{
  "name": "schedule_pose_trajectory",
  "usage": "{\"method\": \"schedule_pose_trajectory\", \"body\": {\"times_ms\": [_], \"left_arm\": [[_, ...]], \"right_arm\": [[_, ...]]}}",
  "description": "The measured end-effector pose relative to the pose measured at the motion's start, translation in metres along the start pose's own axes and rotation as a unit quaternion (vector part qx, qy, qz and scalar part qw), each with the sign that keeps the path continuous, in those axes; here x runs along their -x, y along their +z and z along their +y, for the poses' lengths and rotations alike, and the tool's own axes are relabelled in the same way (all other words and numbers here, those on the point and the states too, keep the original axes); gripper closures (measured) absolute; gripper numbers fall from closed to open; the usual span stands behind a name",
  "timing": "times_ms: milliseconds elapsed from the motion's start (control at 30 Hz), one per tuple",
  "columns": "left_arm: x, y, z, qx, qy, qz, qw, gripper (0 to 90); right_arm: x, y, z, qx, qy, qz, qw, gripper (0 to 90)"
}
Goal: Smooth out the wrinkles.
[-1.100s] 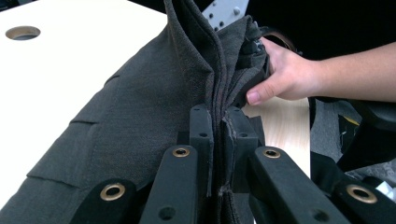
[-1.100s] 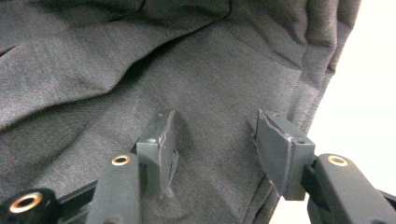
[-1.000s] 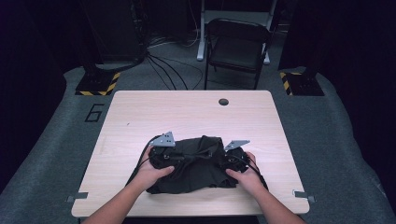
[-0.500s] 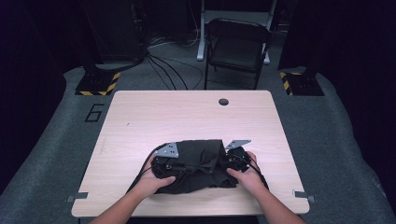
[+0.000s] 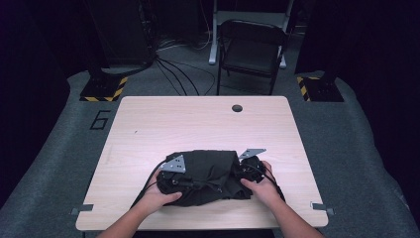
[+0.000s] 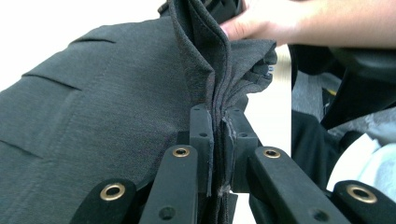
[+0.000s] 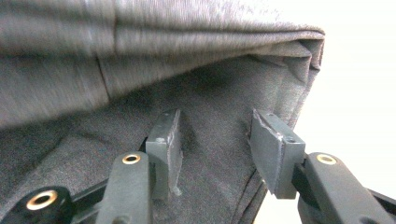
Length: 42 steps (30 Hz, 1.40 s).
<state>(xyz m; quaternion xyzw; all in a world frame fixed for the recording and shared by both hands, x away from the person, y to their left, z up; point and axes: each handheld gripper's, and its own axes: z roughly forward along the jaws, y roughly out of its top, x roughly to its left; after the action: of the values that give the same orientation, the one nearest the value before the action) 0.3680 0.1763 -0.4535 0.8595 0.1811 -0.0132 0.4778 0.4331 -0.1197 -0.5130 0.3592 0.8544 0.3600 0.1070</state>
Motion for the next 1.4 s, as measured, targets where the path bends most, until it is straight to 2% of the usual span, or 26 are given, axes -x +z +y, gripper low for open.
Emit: {"method": "schedule_pose_trajectory", "body": {"times_ms": [200,400,600,700,767,800,867,900,1000,1067,1100,1133,1200,1333,1400], "left_arm": [[0.0,0.009,-0.011,0.005,-0.015,-0.001,0.9999,83.3],[0.003,0.025,-0.021,-0.02,-0.012,0.002,0.9997,83.1],[0.002,0.027,-0.025,-0.027,-0.02,-0.003,0.9994,81.8],[0.003,0.022,-0.024,-0.022,-0.021,-0.003,0.9995,75.5],[0.003,0.017,-0.024,-0.022,-0.024,0.0,0.9995,74.1],[0.003,0.015,-0.024,-0.021,-0.025,0.001,0.9995,71.7],[0.003,0.011,-0.024,-0.026,-0.03,0.002,0.9992,70.5],[0.003,0.01,-0.025,-0.026,-0.031,0.005,0.9992,67.8],[0.005,0.006,-0.026,-0.026,-0.032,0.012,0.9991,66.0],[0.005,0.003,-0.027,-0.022,-0.035,0.018,0.999,63.8],[0.005,0.002,-0.028,-0.019,-0.038,0.023,0.9988,63.1],[0.004,0.0,-0.029,-0.018,-0.039,0.023,0.9988,63.1],[0.003,-0.003,-0.03,-0.015,-0.043,0.027,0.9986,62.3],[0.0,-0.011,-0.033,-0.001,-0.051,0.045,0.9977,58.2],[-0.003,-0.017,-0.034,0.002,-0.051,0.05,0.9974,57.7]], "right_arm": [[0.0,0.0,0.0,-0.002,0.001,0.0,1.0,52.8],[0.0,0.0,0.0,0.0,0.0,0.0,1.0,52.3],[-0.003,-0.002,0.001,-0.007,-0.002,-0.004,1.0,48.0],[-0.004,-0.011,0.004,-0.008,-0.007,-0.014,0.9998,47.0],[-0.005,-0.021,0.007,-0.001,-0.006,-0.009,0.9999,47.1],[-0.007,-0.033,0.01,0.005,-0.006,-0.011,0.9999,47.5],[-0.006,-0.039,0.011,0.014,-0.008,-0.009,0.9998,47.8],[-0.008,-0.05,0.014,0.022,-0.003,-0.012,0.9997,48.3],[-0.009,-0.06,0.016,0.033,-0.001,-0.01,0.9994,48.3],[-0.014,-0.066,0.019,0.044,-0.003,-0.002,0.999,48.3],[-0.022,-0.07,0.024,0.051,-0.014,0.009,0.9986,48.1],[-0.022,-0.07,0.024,0.051,-0.014,0.009,0.9986,48.1],[-0.033,-0.072,0.03,0.058,-0.028,0.018,0.9978,47.5],[-0.053,-0.069,0.039,0.069,-0.054,0.051,0.9948,46.4],[-0.06,-0.063,0.037,0.061,-0.067,0.065,0.9937,46.1]]}}
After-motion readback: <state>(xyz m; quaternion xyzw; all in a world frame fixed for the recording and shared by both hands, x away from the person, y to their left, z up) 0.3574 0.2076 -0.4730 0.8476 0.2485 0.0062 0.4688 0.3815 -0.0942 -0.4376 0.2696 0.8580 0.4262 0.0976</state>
